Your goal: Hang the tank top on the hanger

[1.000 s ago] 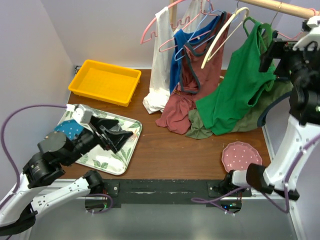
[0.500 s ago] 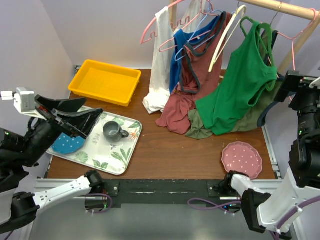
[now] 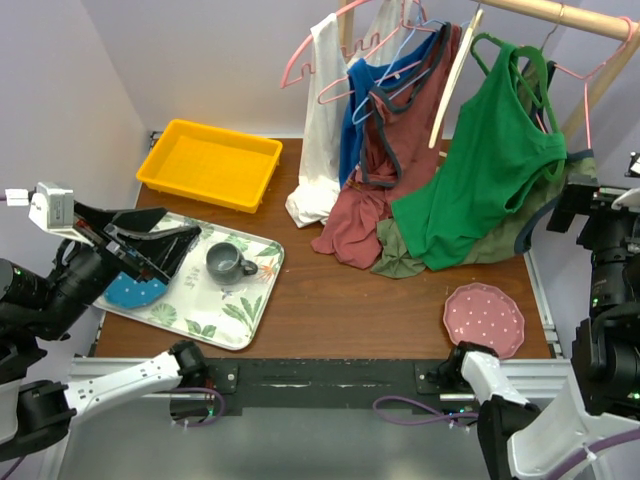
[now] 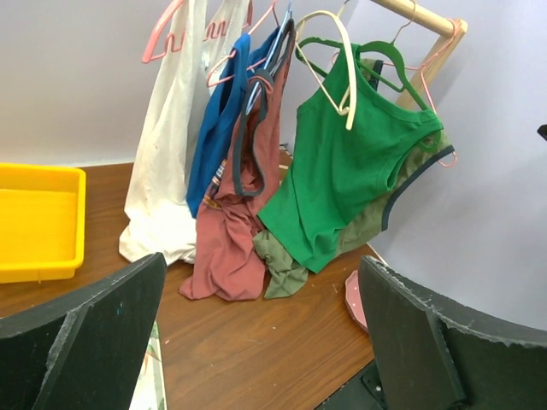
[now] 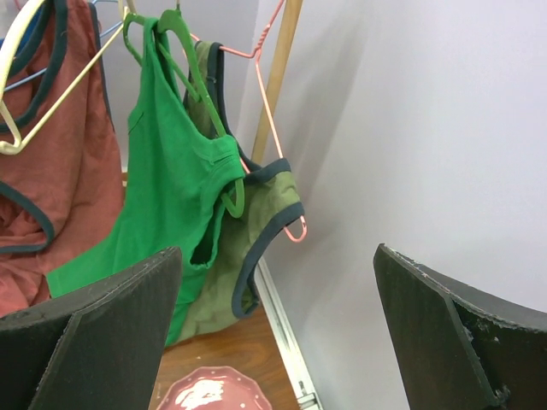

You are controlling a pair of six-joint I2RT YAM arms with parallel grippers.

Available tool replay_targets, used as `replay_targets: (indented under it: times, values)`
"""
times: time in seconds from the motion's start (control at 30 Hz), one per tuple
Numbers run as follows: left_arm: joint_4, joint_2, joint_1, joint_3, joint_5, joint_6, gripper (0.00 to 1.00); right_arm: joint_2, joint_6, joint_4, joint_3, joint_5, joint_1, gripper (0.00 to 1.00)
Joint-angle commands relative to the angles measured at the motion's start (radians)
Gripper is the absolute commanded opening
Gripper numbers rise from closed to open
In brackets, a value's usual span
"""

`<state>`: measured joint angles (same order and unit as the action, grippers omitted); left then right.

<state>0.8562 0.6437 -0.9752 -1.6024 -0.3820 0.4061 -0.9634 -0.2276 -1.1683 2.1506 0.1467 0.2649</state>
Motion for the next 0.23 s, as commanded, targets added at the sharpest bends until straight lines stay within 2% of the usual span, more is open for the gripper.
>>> replay_targets:
  times: [0.0, 0.2]
  values:
    - [0.004, -0.012, -0.033, -0.005, -0.051, 0.011, 1.00, 0.000, -0.036, -0.025, -0.023, -0.012, 0.005, 0.99]
    - [-0.002, -0.010, -0.057, 0.002, -0.072, 0.011, 1.00, 0.009, -0.039, -0.024, -0.028, -0.022, 0.005, 0.99]
